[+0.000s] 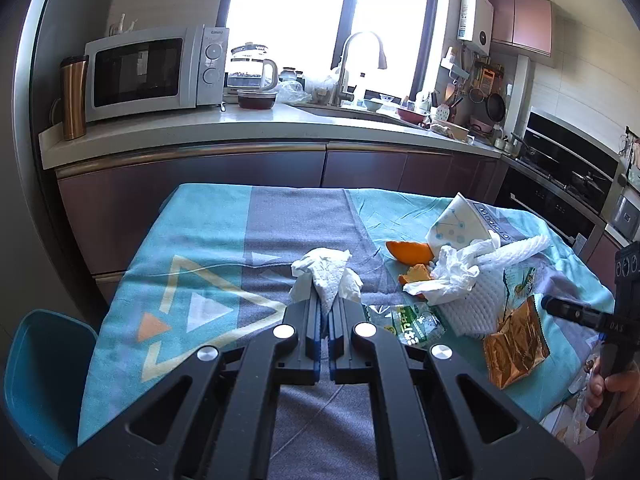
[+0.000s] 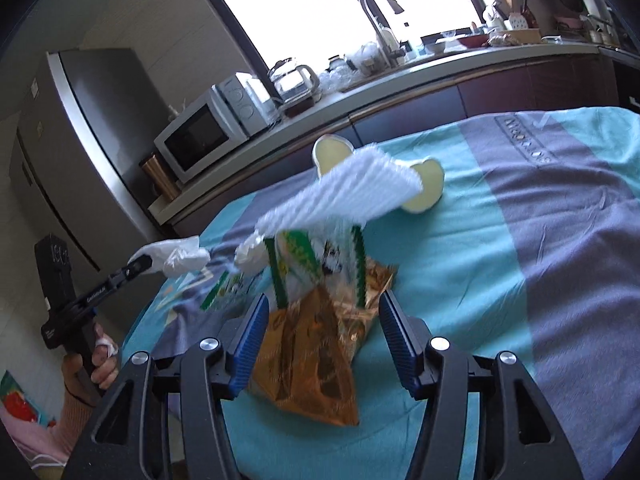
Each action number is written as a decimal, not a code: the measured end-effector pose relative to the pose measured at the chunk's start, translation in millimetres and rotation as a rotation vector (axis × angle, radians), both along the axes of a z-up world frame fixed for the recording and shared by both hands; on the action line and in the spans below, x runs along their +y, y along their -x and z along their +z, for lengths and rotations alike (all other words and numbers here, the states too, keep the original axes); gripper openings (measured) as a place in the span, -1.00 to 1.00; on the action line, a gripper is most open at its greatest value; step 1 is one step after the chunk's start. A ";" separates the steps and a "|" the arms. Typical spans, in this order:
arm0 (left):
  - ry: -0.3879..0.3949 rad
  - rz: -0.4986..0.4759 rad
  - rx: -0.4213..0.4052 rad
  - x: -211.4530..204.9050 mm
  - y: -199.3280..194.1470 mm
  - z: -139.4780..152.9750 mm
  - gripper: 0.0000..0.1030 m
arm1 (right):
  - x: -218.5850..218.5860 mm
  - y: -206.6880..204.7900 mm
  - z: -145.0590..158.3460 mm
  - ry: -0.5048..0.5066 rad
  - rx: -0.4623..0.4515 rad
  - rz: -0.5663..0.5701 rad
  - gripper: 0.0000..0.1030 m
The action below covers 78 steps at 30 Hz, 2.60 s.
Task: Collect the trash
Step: 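Carry the tissue and gold wrapper to the teal bin with both tools, then open both tools over the teal bin to drop the trash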
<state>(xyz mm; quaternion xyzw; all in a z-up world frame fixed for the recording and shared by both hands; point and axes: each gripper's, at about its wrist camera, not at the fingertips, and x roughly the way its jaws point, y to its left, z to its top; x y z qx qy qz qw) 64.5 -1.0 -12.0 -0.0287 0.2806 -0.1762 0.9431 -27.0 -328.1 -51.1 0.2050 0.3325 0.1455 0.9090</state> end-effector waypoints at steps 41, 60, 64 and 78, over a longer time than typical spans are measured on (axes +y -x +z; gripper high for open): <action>-0.056 0.484 -0.023 250.8 90.3 6.0 -0.95 | 282.6 -85.6 59.4 -0.180 -0.111 0.686 -0.98; -0.071 0.582 0.193 293.6 40.5 -85.9 -0.94 | 423.7 -147.3 -1.9 -0.080 0.140 0.765 -0.97; -0.076 0.583 0.214 293.6 32.2 -96.2 -0.92 | 431.5 -152.3 -13.4 -0.056 0.201 0.744 -0.90; -0.091 0.547 0.174 267.2 40.3 -92.0 -0.40 | 387.7 -117.4 13.4 -0.025 0.096 0.746 -0.40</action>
